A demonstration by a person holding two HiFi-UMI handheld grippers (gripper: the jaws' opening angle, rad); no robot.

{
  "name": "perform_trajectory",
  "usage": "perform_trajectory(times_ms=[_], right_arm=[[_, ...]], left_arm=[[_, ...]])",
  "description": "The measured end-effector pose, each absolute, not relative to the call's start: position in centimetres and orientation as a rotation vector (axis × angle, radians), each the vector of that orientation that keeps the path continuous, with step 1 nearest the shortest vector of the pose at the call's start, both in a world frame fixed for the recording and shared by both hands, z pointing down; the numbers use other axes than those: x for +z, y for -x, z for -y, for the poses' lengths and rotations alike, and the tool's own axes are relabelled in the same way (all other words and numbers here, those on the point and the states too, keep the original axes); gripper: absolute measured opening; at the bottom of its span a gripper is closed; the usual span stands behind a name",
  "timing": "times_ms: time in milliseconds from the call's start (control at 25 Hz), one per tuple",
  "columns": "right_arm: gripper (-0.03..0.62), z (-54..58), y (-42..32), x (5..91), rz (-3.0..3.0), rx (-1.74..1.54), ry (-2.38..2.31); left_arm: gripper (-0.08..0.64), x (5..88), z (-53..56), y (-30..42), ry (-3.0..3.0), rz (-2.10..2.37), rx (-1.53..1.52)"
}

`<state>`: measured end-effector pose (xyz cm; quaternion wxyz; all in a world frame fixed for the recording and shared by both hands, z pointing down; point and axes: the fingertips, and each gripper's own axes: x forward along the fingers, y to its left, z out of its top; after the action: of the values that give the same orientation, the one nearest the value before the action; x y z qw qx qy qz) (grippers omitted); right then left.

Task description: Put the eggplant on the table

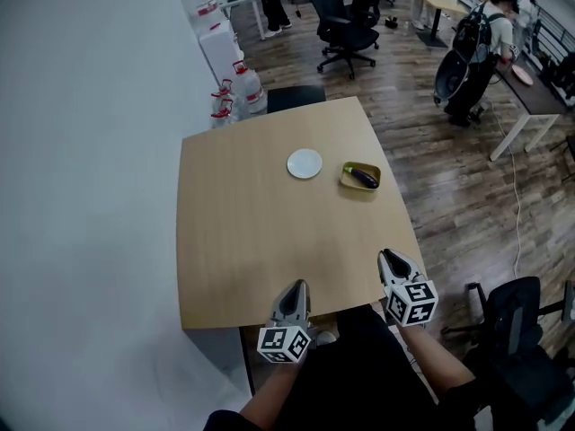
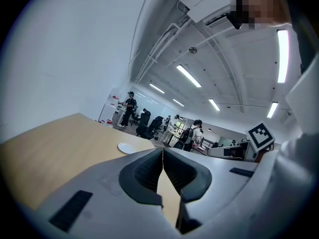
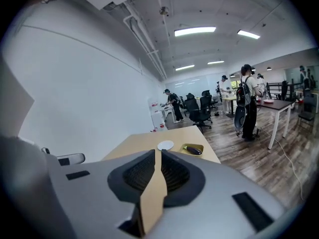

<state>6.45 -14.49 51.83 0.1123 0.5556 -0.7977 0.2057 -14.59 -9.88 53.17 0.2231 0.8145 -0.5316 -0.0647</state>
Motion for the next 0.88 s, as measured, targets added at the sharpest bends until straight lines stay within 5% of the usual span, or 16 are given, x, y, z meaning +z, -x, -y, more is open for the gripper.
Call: perform_trajectory(times_ms=[880], right_arm=[[0.060, 8.1, -4.9, 46.7, 2.385, 0.273, -1.713]], left_arm=[[0.015, 50.0, 8.9, 12.6, -2.383, 1.441, -0.162]])
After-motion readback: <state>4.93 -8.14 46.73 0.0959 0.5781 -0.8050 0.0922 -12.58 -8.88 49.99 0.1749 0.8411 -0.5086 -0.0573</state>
